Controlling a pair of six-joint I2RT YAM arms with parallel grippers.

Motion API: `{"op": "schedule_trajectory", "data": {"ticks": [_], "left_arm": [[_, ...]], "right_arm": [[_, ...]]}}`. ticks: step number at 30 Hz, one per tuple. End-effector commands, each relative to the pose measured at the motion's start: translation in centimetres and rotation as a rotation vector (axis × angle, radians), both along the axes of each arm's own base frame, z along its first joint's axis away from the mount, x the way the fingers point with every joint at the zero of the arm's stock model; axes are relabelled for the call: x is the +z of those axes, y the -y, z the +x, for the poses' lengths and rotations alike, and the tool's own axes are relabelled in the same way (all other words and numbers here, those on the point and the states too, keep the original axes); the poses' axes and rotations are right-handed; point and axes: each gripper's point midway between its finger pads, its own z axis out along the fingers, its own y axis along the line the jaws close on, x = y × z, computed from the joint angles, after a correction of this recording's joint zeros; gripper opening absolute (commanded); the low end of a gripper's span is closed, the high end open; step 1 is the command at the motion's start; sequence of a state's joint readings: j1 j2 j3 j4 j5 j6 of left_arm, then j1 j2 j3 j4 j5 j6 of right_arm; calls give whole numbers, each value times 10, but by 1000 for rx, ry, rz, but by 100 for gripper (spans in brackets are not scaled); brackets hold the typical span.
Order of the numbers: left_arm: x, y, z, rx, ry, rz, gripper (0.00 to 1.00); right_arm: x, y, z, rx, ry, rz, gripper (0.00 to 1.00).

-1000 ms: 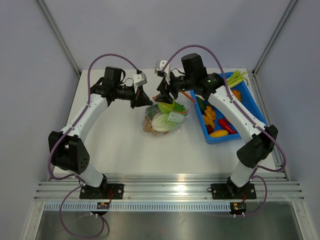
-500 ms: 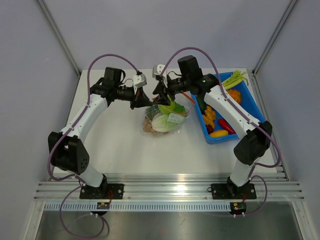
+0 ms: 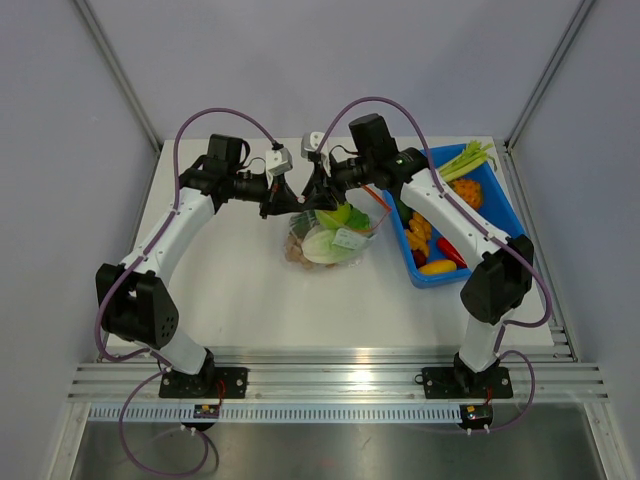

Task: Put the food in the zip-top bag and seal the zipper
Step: Zip the zipper food storage bag at the center of the board.

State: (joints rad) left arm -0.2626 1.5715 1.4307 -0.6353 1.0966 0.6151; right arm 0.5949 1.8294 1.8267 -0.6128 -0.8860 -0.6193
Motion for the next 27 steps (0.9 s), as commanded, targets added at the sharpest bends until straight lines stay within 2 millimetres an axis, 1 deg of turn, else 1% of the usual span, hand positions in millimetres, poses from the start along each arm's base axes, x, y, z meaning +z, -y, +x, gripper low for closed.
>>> {"op": "schedule_trajectory", "data": {"ticks": [1, 7, 8, 10, 11, 12, 13, 18, 19, 20, 21, 22, 23, 25, 26, 27], "left_arm": [[29, 1, -7, -43, 100, -58, 0], [29, 2, -6, -45, 101, -61, 0], [29, 2, -7, -44, 98, -61, 0], [29, 2, -6, -44, 101, -61, 0], [29, 2, -7, -43, 96, -61, 0], [28, 1, -5, -39, 97, -59, 0], [29, 2, -6, -40, 95, -60, 0], [28, -1, -5, -25, 95, -51, 0], [29, -3, -4, -21, 99, -50, 0], [26, -6, -3, -13, 92, -49, 0], [26, -7, -3, -8, 93, -50, 0], [27, -10, -2, 2, 88, -55, 0], [27, -13, 0, 11, 87, -60, 0], [26, -16, 0, 26, 79, -62, 0], [29, -20, 3, 41, 101, -67, 0], [28, -22, 5, 51, 101, -66, 0]], "right_arm": [[24, -9, -4, 40, 23, 64, 41], [21, -11, -4, 43, 3, 62, 33], [22, -11, -4, 41, -2, 64, 27], [21, -11, -4, 42, -11, 60, 21], [22, -11, -3, 41, -12, 61, 16], [19, -12, -4, 44, -18, 57, 6], [20, -11, -4, 44, -22, 56, 0], [21, -6, -3, 5, -12, 47, 0], [15, -4, -2, -12, -14, 37, 0], [20, -1, -5, -19, 1, 44, 0], [20, 0, -6, -27, 4, 43, 0], [14, 3, -5, -43, 1, 35, 0], [18, 6, -7, -53, 8, 38, 0], [13, 10, -8, -70, -6, 27, 0], [16, 14, -8, -80, -3, 30, 0], [15, 15, -9, -83, -6, 27, 0]]}}
